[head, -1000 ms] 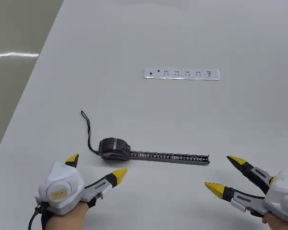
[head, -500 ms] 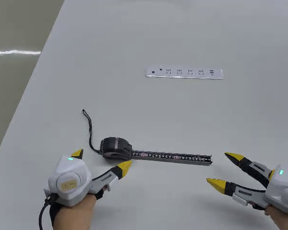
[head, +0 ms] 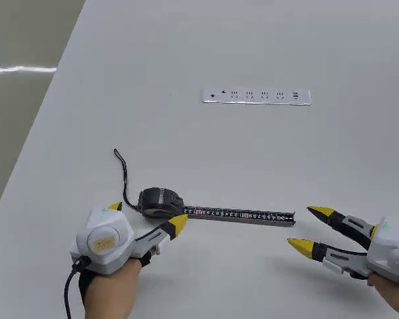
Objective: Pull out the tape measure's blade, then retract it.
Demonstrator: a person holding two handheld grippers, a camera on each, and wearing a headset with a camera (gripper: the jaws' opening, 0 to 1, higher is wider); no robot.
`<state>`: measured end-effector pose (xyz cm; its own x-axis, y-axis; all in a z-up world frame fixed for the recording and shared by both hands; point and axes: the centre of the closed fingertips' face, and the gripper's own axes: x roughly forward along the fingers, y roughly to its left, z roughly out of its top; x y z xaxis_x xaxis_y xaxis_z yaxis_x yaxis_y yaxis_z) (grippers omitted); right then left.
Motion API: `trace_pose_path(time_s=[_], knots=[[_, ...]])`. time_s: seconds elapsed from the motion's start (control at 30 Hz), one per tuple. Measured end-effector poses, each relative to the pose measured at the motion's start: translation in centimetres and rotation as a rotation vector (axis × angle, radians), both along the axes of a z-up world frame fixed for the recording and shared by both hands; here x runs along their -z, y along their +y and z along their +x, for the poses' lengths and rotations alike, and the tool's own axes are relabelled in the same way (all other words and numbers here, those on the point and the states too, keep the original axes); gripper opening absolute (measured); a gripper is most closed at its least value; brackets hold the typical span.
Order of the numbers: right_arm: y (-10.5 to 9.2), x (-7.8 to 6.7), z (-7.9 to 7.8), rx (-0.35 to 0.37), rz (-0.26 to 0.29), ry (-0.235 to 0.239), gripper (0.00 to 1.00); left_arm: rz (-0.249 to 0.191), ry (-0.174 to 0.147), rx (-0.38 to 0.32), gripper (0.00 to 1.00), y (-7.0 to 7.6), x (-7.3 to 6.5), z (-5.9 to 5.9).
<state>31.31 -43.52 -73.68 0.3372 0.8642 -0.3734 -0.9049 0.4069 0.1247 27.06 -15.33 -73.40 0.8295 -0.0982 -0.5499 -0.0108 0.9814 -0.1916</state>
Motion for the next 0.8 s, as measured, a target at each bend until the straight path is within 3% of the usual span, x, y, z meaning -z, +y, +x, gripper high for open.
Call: trace_pose_path(time_s=[0.5, 0.8], knots=[[0.7, 1.1, 1.0, -0.038, -0.017, 0.013, 0.49, -0.038, 0.029, -0.026, 0.84, -0.7, 0.9, 1.1], [0.8, 1.7, 1.1, -0.056, -0.035, 0.023, 0.47, -0.034, 0.036, -0.043, 0.83, -0.5, 1.1, 1.5]])
